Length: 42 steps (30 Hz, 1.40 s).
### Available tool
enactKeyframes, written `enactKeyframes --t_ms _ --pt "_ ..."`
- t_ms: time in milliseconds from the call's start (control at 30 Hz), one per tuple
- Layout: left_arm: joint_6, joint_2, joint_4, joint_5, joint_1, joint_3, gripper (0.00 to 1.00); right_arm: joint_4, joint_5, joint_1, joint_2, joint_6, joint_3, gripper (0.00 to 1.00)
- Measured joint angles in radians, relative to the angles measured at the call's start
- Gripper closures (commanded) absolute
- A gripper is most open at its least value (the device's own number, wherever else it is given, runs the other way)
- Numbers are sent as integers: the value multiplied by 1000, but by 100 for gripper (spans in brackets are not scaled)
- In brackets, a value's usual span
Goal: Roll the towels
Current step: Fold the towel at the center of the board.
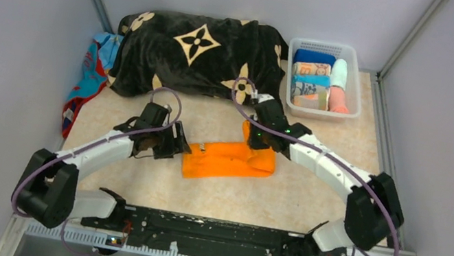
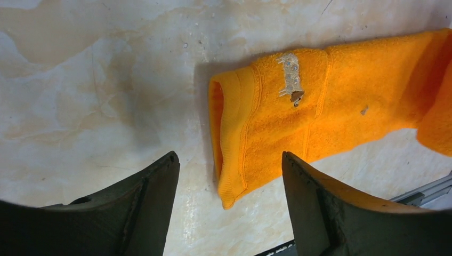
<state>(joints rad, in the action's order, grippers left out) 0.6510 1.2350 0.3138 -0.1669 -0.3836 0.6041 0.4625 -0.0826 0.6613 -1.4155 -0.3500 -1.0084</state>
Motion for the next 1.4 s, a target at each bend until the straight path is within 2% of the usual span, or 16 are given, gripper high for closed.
enactKeyframes --t_ms 200,300,467,633,1400 --pt "15 54 -54 -23 0 -32 39 0 54 129 -169 -47 -142 100" --pt "27 77 -79 -38 0 -39 53 13 70 202 -240 -81 -227 100" --pt "35 114 -124 -62 0 -43 66 27 85 255 -316 -119 -306 100" --pt "48 119 -163 -79 0 -66 73 45 88 280 -377 -169 -333 100" --pt "87 86 -218 -96 0 -124 76 -16 113 329 -420 -343 -336 100"
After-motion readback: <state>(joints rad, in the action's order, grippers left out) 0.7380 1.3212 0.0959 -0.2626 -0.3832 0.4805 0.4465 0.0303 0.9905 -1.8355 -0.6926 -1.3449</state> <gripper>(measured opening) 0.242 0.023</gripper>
